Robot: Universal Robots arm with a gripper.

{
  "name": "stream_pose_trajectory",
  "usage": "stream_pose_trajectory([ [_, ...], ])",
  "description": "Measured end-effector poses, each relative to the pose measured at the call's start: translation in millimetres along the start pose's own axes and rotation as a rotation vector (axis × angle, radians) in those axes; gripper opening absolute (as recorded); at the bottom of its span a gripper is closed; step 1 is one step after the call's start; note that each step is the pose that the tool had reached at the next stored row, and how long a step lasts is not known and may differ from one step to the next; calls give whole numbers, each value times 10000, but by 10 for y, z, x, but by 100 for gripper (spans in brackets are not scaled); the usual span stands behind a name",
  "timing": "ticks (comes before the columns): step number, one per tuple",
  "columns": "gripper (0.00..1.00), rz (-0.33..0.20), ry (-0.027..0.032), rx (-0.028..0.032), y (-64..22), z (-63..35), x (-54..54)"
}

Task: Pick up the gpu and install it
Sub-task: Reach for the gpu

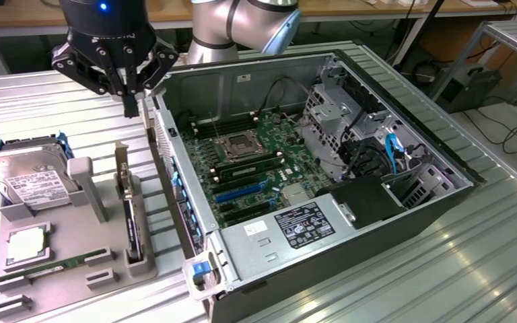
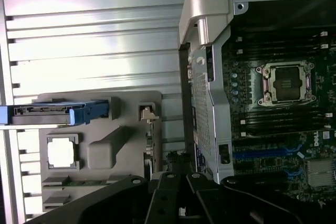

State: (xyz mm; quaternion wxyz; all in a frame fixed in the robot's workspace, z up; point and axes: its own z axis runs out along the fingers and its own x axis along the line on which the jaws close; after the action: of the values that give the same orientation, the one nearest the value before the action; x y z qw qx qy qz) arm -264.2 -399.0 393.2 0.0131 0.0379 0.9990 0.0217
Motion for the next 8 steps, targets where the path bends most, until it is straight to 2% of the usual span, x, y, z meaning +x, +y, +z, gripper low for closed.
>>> stream_pose_trajectory([
  [8, 11, 0, 0, 0, -3, -1, 44],
])
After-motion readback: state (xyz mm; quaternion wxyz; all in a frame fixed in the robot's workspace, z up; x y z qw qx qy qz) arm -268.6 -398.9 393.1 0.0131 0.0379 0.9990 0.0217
